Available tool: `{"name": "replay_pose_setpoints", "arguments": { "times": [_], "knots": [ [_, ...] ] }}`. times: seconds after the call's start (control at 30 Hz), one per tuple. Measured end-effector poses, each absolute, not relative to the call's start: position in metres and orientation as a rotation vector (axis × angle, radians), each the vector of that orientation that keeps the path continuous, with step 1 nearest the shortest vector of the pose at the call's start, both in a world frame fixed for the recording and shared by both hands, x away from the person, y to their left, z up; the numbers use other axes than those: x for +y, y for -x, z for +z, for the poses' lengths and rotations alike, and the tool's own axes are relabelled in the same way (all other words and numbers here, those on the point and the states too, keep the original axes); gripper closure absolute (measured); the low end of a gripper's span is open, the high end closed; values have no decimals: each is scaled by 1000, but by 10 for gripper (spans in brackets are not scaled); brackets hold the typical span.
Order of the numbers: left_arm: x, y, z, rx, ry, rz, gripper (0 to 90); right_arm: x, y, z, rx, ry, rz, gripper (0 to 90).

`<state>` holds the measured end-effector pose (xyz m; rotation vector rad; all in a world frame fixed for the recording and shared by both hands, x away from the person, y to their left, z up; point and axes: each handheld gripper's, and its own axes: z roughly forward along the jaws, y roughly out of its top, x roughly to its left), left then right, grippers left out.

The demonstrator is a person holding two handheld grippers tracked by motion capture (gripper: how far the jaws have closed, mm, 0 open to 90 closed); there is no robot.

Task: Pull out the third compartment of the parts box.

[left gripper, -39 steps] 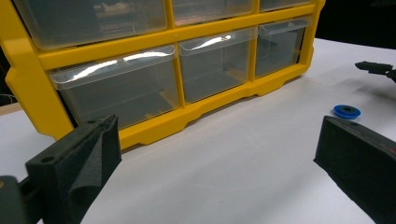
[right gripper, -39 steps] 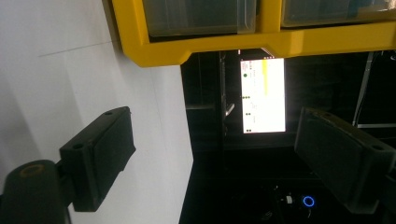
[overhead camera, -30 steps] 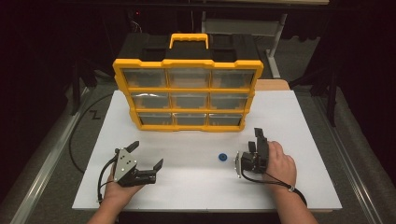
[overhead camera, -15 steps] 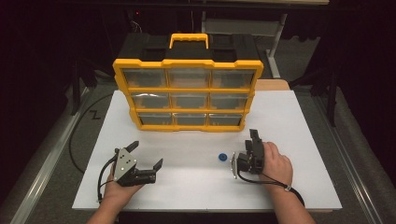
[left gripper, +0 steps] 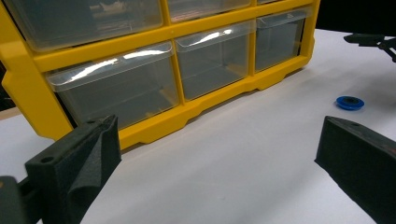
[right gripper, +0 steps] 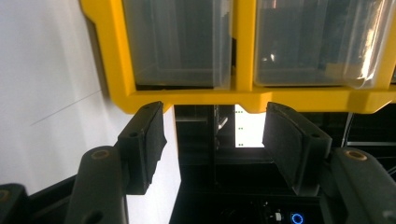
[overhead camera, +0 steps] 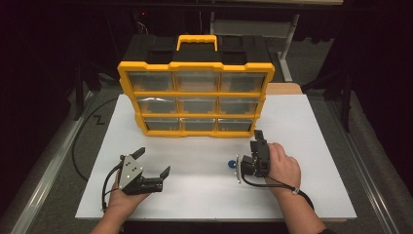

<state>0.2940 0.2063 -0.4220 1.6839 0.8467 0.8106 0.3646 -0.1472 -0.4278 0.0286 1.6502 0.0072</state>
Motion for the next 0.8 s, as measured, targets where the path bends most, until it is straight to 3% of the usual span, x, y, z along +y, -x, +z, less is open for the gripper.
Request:
{"name": "replay_pose_setpoints", "arguments": {
  "times": [0.8],
  "knots": [
    [206, -293, -421, 837, -1677, 801, 5, -126, -374, -381, 1605, -8, 15, 425]
  ]
}}
